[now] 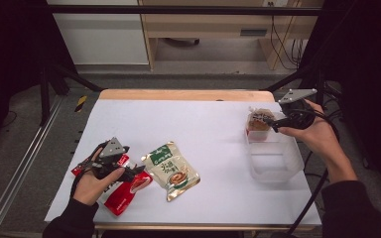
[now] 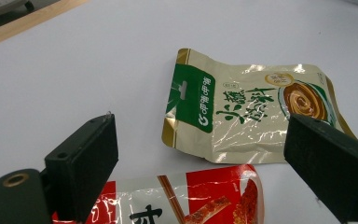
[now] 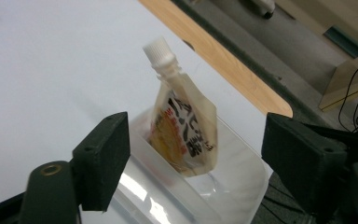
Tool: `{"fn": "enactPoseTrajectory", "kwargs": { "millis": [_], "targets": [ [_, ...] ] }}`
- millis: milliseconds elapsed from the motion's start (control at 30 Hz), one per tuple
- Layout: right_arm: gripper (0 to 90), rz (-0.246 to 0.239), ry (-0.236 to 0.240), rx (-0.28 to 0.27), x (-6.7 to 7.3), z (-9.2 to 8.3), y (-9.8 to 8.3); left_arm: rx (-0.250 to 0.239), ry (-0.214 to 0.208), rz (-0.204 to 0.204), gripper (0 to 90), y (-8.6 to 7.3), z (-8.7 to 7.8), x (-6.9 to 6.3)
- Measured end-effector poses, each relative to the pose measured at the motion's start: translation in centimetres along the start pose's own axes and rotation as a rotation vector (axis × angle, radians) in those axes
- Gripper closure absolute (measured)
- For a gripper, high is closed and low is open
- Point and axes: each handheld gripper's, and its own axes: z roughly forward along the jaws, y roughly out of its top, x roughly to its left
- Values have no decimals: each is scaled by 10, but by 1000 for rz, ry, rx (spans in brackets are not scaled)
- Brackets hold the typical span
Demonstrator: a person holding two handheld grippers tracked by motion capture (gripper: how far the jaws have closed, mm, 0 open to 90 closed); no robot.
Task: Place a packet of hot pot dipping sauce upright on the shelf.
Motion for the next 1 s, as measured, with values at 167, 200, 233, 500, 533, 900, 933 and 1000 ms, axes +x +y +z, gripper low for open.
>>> {"fn": "enactPoseTrajectory", "kwargs": {
  "millis": [167, 200, 233, 500, 533, 900, 933, 1000],
  "targets": [
    [189, 58, -34, -81, 27, -17, 1, -13, -18, 7, 94, -1, 6, -4],
    [189, 68, -40, -102, 37, -21, 1, -13, -15, 7, 93, -1, 7, -5],
    [189, 72, -43, -115, 43, -23, 2, -12, -13, 9, 93, 0, 8, -6],
    [184, 67, -44, -151, 114, -28, 4, 0, 4, 17, 99, -4, 8, -5],
    [184, 67, -44, -151, 114, -28, 4, 0, 5, 12, 99, -4, 8, -5],
    [192, 26, 11, -132, 178, 5, 10, -7, 19, 6, 98, -3, 5, -3],
    [189, 29, 21, -136, 184, 8, 11, -6, 19, 7, 98, -3, 4, -3],
    [184, 23, 54, -136, 199, 15, 13, -8, 19, 7, 99, -3, 4, -3]
  ]
}}
